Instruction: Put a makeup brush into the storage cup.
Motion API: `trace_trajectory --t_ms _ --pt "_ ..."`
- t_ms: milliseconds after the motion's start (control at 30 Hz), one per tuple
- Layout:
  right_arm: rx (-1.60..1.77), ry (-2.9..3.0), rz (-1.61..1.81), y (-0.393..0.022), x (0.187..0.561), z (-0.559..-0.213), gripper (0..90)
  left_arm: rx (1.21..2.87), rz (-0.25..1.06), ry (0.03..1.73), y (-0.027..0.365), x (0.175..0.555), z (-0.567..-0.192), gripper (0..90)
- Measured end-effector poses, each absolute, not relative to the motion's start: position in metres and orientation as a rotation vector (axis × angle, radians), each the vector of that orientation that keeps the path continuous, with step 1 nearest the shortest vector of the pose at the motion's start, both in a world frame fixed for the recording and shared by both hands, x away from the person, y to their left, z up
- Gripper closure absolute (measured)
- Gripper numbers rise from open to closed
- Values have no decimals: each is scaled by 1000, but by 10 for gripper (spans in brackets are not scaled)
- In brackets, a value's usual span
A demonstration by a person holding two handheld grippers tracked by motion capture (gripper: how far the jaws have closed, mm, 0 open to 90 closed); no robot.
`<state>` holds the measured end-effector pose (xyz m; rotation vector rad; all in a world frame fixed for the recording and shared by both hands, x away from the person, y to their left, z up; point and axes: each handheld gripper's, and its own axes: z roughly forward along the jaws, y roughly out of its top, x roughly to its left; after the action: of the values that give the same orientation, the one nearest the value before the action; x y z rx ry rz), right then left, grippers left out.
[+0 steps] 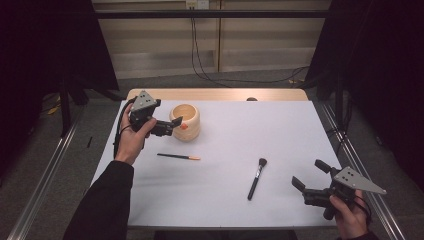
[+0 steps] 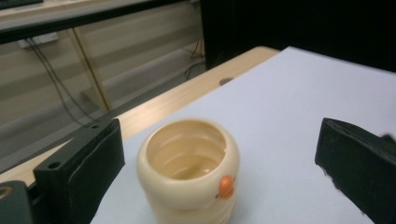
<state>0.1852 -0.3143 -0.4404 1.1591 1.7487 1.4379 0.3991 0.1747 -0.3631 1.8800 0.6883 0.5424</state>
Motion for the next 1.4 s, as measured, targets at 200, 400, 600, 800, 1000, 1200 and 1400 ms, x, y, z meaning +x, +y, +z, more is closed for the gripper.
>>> trace_trajectory --t_ms 200,400,600,800,1000,1200,1400 --pt "1159 1756 1432 -315 185 -441 0 1953 482 709 171 401 -365 14" --pt "1160 1751 1433 -314 185 -441 0 2105 428 665 162 402 -359 21" --pt "1158 1755 1434 -315 185 -441 0 2197 389 686 161 407 -369 23" --pt "1152 1771 1433 -315 185 -441 0 2274 336 713 158 409 -376 30" --pt "1154 1773 1433 -314 186 -441 0 2377 262 660 152 410 -386 56" --pt "1160 1781 1435 -314 186 -442 0 2482 205 630 146 412 -398 64" --pt "1156 1789 1431 -314 186 -442 0 2532 144 609 144 414 -405 71"
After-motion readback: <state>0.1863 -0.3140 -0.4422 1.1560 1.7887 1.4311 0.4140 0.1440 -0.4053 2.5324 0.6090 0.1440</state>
